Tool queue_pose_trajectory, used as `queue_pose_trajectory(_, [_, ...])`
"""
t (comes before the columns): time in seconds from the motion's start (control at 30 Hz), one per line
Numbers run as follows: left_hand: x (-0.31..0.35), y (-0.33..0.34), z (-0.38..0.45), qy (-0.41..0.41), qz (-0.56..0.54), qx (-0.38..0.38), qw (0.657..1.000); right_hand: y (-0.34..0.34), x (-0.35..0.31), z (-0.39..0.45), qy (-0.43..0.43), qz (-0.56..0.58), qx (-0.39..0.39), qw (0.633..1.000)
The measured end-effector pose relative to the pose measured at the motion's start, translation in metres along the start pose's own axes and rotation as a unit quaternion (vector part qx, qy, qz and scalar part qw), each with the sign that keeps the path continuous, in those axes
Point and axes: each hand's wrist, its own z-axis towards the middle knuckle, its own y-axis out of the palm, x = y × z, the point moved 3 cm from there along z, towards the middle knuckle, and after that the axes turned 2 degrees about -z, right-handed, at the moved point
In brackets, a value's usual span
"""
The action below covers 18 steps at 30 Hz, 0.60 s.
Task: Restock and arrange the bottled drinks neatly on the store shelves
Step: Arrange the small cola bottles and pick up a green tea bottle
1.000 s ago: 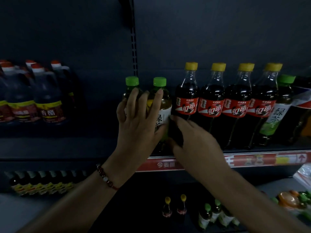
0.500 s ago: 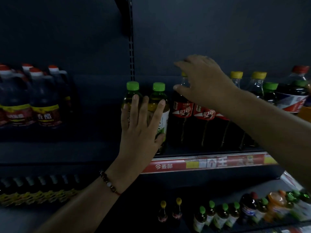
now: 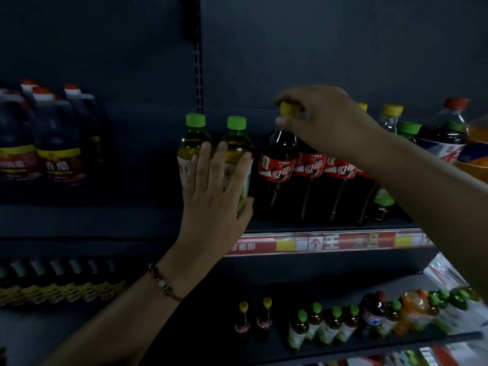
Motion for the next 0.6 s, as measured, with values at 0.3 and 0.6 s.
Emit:
queue_pose_trajectory(0.3, [0.085,-0.025,-0.029,-0.154,-0.488,-0.097,0.854,-0.041,0.000,-0.079,-0.016,0.161,-0.008,0.987])
queue_pose_trajectory(0.6, [0.190,-0.035,-0.095,-0.265,-0.590,-0.066,0.760,-0.038,0.027,-0.186,0.005,0.356,-0.055,0.933])
